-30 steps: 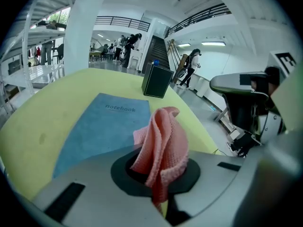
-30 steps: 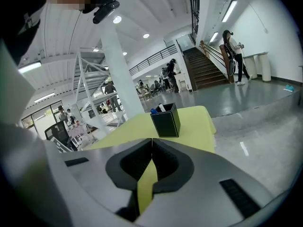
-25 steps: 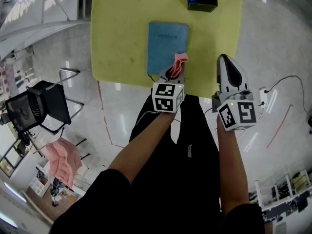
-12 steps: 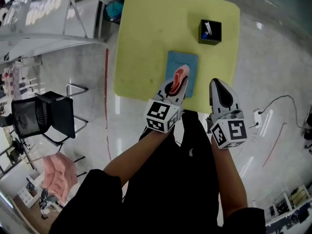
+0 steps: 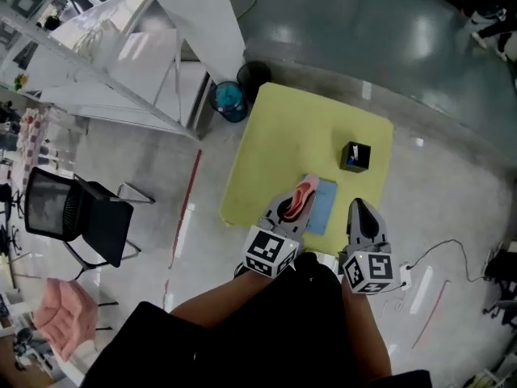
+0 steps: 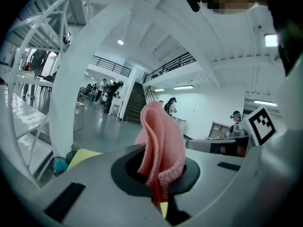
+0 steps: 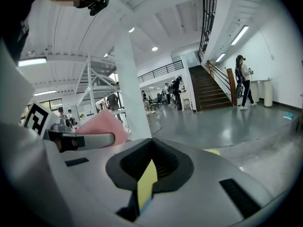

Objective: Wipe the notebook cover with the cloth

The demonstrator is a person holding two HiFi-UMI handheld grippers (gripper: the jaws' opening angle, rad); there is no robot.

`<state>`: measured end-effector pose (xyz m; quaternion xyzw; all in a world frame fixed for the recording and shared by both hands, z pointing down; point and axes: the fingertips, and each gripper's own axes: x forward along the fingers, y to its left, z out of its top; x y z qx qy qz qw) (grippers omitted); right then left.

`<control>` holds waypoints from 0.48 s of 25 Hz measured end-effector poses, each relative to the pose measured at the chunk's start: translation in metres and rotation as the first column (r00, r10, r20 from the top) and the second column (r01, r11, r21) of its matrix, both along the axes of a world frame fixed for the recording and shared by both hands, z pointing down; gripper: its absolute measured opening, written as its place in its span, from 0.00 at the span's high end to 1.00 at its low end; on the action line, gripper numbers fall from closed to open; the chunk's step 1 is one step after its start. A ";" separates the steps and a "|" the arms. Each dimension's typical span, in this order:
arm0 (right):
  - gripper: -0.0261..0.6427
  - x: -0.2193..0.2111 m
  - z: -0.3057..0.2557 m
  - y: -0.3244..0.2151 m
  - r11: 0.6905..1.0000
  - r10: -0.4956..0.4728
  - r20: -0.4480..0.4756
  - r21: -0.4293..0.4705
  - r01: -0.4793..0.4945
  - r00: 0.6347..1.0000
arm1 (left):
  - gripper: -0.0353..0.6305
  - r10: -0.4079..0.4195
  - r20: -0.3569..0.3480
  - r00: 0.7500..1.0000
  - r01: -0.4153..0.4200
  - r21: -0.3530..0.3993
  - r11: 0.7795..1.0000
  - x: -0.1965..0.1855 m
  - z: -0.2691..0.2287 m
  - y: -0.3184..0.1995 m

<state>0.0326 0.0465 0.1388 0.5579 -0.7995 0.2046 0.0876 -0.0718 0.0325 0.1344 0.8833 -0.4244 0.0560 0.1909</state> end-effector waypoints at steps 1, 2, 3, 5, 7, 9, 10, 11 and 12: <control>0.92 -0.007 -0.009 -0.003 1.000 -0.003 -0.013 0.010 0.003 1.000 | 0.91 -0.009 -0.010 1.000 0.009 0.015 1.000 -0.009 -0.012 -0.001; 0.92 -0.014 -0.016 -0.006 1.000 -0.007 -0.019 0.019 0.008 1.000 | 0.91 -0.021 -0.023 1.000 0.021 0.032 0.999 -0.018 -0.024 -0.002; 0.92 -0.021 -0.021 -0.010 1.000 -0.011 -0.020 0.024 0.012 1.000 | 0.91 -0.033 -0.037 0.999 0.035 0.050 0.998 -0.026 -0.035 -0.005; 0.92 -0.032 -0.028 -0.016 0.999 -0.015 -0.015 0.032 0.016 1.000 | 0.91 -0.045 -0.062 0.997 0.050 0.075 0.996 -0.038 -0.050 -0.009; 0.92 -0.046 -0.037 -0.021 0.998 -0.025 -0.024 0.052 0.026 0.999 | 0.91 -0.041 -0.072 0.997 0.048 0.095 0.994 -0.046 -0.060 -0.012; 0.92 -0.062 -0.046 -0.027 0.996 -0.040 -0.048 0.080 0.043 0.998 | 0.91 -0.038 -0.071 0.997 0.046 0.119 0.992 -0.056 -0.067 -0.018; 0.92 -0.069 -0.049 -0.029 0.995 -0.045 -0.058 0.091 0.050 0.997 | 0.91 -0.038 -0.065 0.997 0.047 0.137 0.989 -0.061 -0.071 -0.020; 0.92 -0.075 -0.052 -0.032 0.994 -0.049 -0.067 0.099 0.055 0.997 | 0.91 -0.038 -0.053 0.998 0.046 0.161 0.986 -0.065 -0.076 -0.023; 0.92 -0.077 -0.055 -0.034 0.992 -0.051 -0.077 0.107 0.059 0.996 | 0.91 -0.036 -0.042 0.998 0.044 0.186 0.981 -0.067 -0.082 -0.025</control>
